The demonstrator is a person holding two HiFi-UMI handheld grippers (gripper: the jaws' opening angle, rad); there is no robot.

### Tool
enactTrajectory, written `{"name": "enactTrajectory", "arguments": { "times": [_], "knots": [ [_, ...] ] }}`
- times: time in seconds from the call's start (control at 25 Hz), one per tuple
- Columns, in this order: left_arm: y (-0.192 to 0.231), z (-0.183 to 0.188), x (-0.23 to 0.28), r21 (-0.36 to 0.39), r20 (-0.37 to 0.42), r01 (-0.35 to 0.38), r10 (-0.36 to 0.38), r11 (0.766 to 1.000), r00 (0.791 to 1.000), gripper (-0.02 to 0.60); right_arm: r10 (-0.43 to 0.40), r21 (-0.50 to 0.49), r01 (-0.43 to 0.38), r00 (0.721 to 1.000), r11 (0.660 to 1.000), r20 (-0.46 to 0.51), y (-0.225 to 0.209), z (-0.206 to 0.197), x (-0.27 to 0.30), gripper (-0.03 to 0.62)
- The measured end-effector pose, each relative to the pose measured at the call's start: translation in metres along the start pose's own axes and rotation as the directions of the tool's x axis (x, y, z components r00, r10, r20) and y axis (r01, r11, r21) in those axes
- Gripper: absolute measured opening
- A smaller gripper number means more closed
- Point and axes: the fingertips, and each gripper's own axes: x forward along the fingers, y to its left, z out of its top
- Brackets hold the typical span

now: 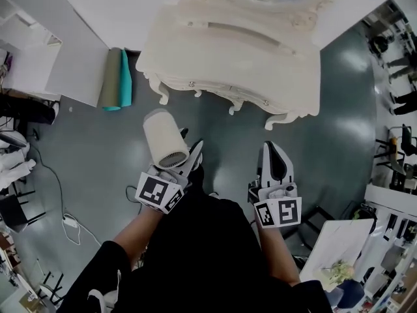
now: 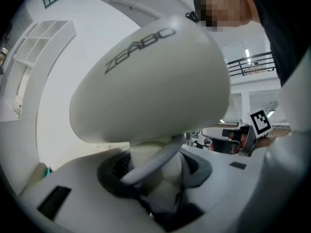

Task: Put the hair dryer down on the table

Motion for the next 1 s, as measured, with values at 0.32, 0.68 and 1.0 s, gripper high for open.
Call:
{"name": "enactTrajectory", "arguments": {
  "times": [0.32,0.68,1.0],
  "knots": [
    [0.049,0.012,0.042,-0.011,-0.015,0.063,-0.063,0.998,0.998,0.192,0.019,-0.001,-0.019,0.999,1.0,-0.04,0.014,-0.007,0.075,0.02],
    [0.085,0.03,0.078,0.03,-0.014,0.106,-0.105,0.994,0.994,0.192,-0.024,-0.012,0.023,0.997,1.0,-0.079,0.002,-0.014,0.121,0.02],
    [0.087,0.039,0.082,0.065,0.017,0.161,-0.162,0.985,0.987,0.192,0.003,-0.01,-0.004,0.994,1.0,-0.106,0.002,-0.023,0.141,0.02]
  ]
}}
